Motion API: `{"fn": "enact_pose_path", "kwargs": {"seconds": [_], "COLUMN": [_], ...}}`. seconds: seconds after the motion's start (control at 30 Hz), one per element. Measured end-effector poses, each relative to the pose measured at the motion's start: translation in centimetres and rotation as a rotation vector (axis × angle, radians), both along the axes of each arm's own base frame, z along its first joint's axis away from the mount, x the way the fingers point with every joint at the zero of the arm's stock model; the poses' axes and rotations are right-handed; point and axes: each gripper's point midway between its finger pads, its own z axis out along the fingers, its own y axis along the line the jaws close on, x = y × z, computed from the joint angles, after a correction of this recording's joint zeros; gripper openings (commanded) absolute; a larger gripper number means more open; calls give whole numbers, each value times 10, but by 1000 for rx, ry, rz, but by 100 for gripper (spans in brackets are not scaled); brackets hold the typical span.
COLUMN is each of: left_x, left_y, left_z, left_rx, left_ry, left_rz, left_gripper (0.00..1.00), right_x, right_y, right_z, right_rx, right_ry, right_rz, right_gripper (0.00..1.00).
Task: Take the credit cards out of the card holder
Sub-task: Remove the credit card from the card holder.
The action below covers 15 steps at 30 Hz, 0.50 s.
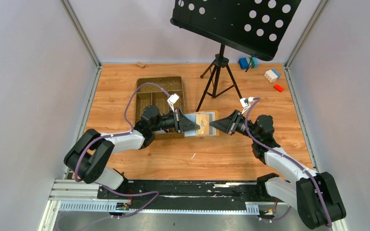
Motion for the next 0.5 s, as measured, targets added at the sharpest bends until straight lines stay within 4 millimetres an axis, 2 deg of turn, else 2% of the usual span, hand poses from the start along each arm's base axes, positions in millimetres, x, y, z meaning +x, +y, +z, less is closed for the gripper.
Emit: {"fn": "enact_pose_path", "kwargs": {"seconds": [0.23,0.37,0.5], "left_x": [8,25,40], "left_y": [12,26,43], "left_z": [-3,-6,-18], "left_rx": [86,112,141], "left_ry": [-31,-29,2], "left_rz": [80,164,237], "left_gripper": [0,0,0], "right_x": [5,14,24], "right_y": [-13,-29,-49], "right_z": [-11,-15,-18], "right_rx": [-75,-106,-136], "right_ry": [26,37,53], "right_rz": [-102,-200,-319], "right_gripper": [0,0,0]}}
